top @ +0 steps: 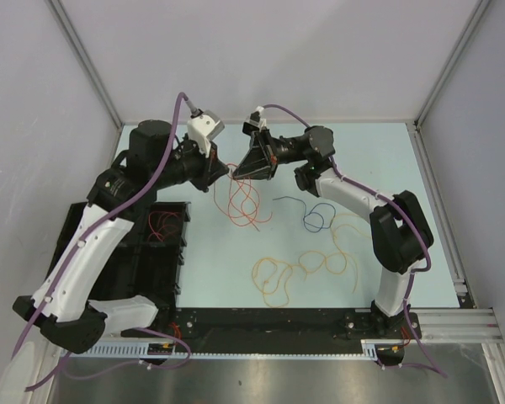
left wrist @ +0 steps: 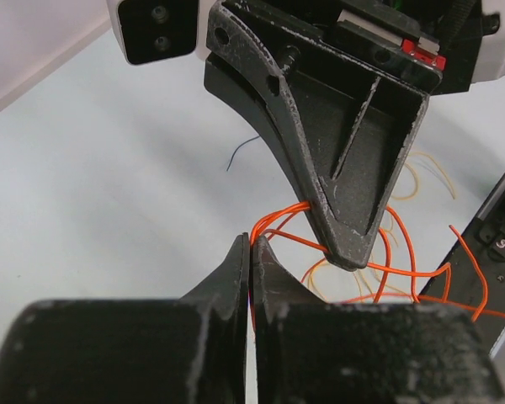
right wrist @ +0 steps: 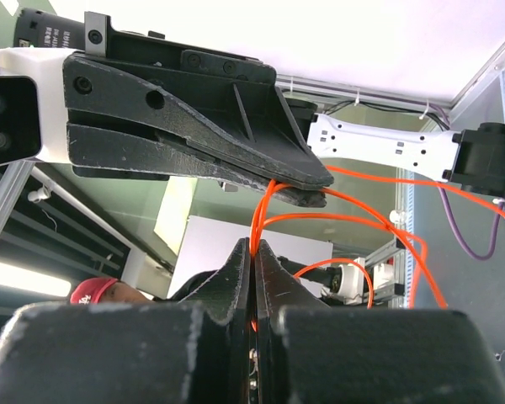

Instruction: Untangle the cables

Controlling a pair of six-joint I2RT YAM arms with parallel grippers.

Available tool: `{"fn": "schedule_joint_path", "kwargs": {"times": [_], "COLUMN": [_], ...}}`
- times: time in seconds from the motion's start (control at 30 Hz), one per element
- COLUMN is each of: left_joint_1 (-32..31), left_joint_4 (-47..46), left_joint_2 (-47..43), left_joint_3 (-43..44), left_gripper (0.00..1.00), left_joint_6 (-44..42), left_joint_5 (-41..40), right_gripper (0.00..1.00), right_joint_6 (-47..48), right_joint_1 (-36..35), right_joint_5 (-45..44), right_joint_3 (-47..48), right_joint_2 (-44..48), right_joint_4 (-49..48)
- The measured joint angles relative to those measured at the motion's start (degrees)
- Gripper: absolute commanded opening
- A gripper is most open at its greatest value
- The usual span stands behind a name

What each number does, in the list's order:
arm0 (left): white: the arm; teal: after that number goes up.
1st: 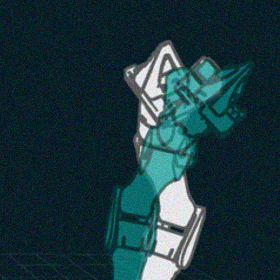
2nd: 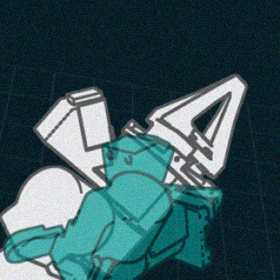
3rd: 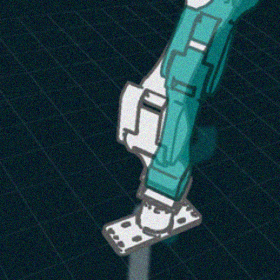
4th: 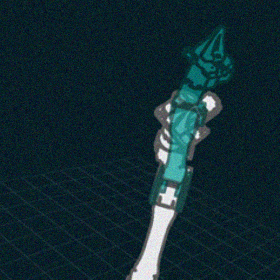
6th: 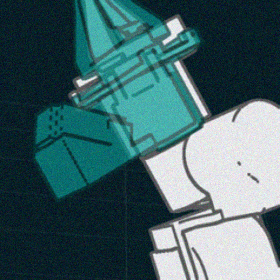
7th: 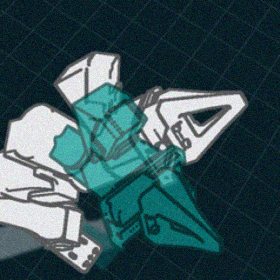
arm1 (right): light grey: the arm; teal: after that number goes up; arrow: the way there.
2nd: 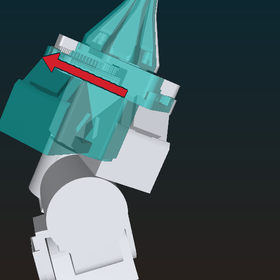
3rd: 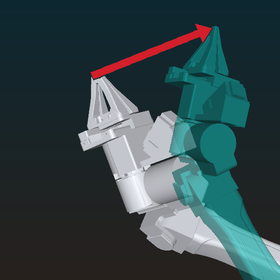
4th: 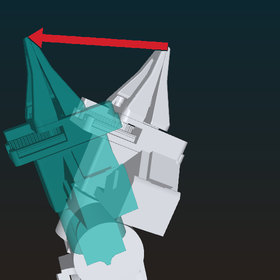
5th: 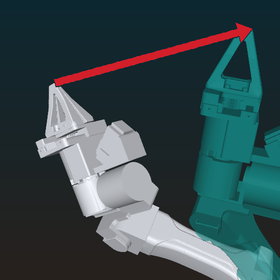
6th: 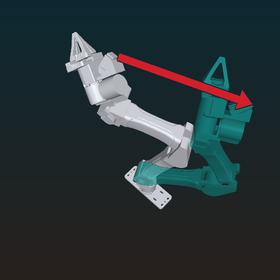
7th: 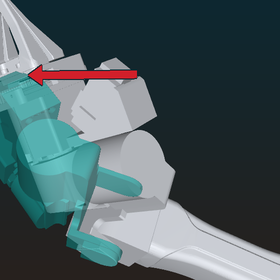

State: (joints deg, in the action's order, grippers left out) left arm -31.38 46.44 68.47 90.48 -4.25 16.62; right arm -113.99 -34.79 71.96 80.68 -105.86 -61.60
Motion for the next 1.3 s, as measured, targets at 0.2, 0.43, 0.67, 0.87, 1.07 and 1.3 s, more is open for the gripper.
{"fn": "schedule_joint_path", "kwargs": {"times": [0.2,0.43,0.67,0.87,1.07,1.3], "left_joint_1": [0.0,0.6,4.0,8.5,16.1,21.3], "left_joint_4": [-1.4,0.1,3.5,8.2,13.3,20.0], "left_joint_2": [-1.0,-0.7,-0.3,-0.3,-0.9,-0.2], "left_joint_3": [-0.8,0.8,6.6,12.5,18.3,23.2], "left_gripper": [0.01,0.0,0.0,0.0,0.0,0.0], "left_joint_6": [1.4,3.4,7.7,11.4,16.2,22.0], "left_joint_5": [-1.0,-7.7,-14.8,-20.2,-27.5,-41.2], "right_gripper": [0.66,1.0,1.0,1.0,1.0,1.0], "right_joint_6": [-0.7,-0.8,9.2,33.9,48.0,55.3], "right_joint_1": [0.0,2.4,6.5,10.0,11.6,9.9], "right_joint_5": [0.0,-0.5,-2.4,-9.2,-12.7,-14.6], "right_joint_3": [0.0,0.0,0.0,1.0,4.0,5.4], "right_joint_2": [-0.1,-1.4,-0.7,3.3,4.2,4.2], "right_joint_4": [0.0,-1.0,13.7,47.0,65.9,75.8]}}
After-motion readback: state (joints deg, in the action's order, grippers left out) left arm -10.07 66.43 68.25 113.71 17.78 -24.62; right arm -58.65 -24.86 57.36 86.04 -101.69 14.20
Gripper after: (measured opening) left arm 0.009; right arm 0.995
